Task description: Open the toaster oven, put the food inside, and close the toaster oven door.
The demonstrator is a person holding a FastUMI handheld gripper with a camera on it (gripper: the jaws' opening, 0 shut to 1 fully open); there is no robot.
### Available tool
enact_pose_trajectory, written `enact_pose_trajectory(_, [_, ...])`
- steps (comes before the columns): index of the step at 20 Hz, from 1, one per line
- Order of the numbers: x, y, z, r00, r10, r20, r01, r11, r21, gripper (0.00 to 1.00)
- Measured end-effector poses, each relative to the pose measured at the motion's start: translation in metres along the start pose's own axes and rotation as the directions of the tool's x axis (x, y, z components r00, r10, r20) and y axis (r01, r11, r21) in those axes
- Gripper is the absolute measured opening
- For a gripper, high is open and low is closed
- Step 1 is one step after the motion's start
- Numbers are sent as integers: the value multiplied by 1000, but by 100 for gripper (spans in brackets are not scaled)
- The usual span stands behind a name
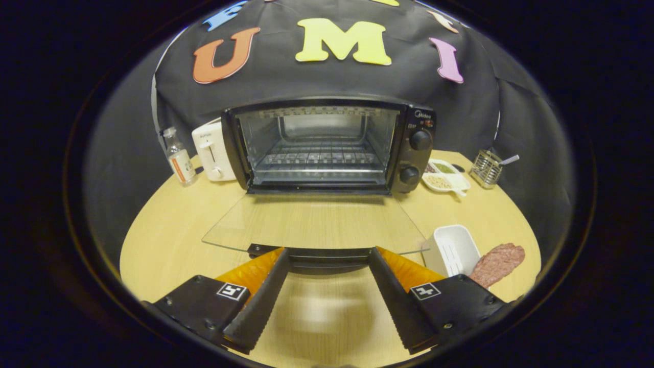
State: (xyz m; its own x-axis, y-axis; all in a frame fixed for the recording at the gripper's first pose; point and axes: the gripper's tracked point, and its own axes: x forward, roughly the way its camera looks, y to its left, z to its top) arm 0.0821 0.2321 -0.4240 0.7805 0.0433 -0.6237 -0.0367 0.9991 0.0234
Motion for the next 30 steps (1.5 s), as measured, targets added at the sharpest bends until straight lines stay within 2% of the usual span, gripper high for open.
enact_pose_trajectory(4, [8, -1, -9, 999, 0, -32, 1, 999, 38, 100])
enact_pose_trajectory(12, [11, 2, -13, 999, 3, -50, -2, 1000, 3, 100])
enact_pose_trajectory(17, [-5, -7, -5, 993, 100, -55, -102, 994, -43, 100])
enact_pose_trajectory(21, [-25, -58, 21, 988, 153, -23, -155, 982, -108, 100])
enact_pose_trajectory(26, [-46, -174, 69, 989, 130, 71, -118, 980, -157, 100])
enact_pose_trajectory(28, [-50, -218, 73, 990, 121, 71, -109, 983, -150, 100])
enact_pose_trajectory(30, [-52, -249, 66, 988, 146, 53, -139, 983, -122, 100])
